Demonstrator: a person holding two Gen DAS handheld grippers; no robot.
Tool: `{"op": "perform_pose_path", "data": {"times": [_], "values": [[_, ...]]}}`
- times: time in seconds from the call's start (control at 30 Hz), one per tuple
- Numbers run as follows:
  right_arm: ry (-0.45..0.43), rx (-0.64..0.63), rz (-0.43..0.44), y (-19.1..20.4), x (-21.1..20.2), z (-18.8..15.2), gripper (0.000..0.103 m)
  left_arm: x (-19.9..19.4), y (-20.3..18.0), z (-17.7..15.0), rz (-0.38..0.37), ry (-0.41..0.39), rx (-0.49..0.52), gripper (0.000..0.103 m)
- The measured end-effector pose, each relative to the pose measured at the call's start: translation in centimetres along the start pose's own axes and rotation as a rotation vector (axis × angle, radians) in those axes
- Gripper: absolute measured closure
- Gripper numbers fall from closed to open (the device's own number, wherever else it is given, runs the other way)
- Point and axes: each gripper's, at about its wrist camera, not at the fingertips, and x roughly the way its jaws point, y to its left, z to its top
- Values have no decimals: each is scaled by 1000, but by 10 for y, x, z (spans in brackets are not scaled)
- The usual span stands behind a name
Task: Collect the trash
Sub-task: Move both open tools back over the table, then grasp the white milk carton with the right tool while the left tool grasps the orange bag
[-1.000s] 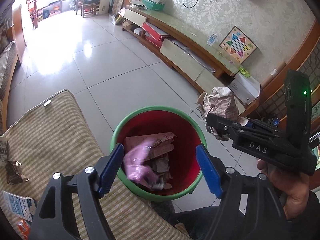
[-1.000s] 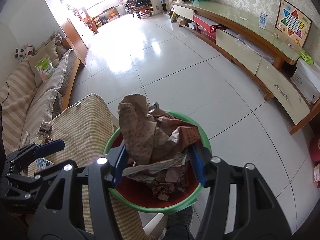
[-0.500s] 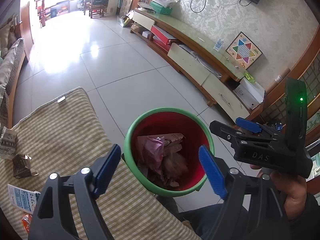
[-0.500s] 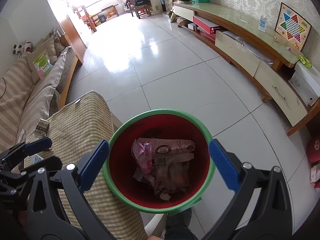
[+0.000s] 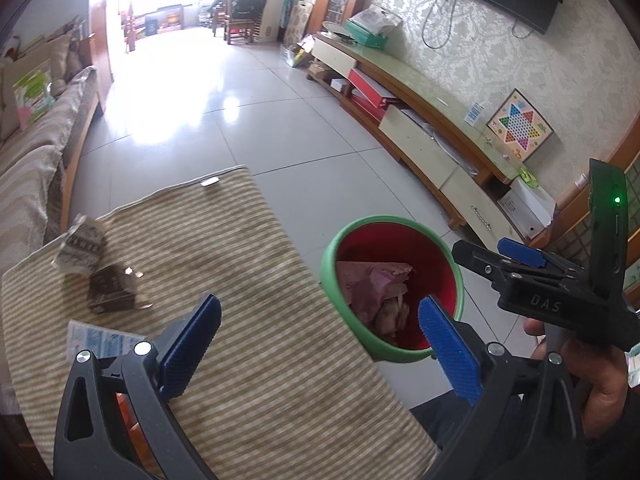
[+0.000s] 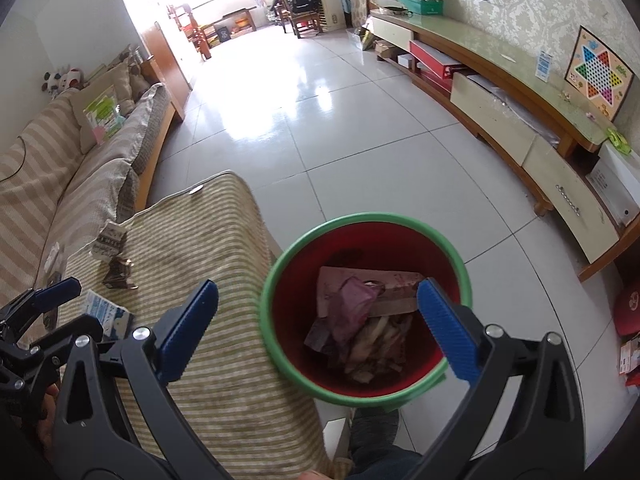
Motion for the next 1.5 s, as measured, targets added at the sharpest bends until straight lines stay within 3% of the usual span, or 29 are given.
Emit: {"op": "perform_pose_path", "data": {"times": [0.23,0.4,0.73,1.3,1.5], "values": [[-8,-79,37,58,-10,-6,5,-39,55,-33,76,-20,-67,8],[-3,-149,66,107,-12,-15,5,-57,102,-63,124,11,-125,8],[54,-262,117,183,8,-37,5,-48,151,-114,166,111,-170,8],[165,-351,127,221,74,-48,5,22,192,-126,220,257,-100,8],[189,-359,125,225,92,-48,5,33,193,-125,221,260,-51,7]]}}
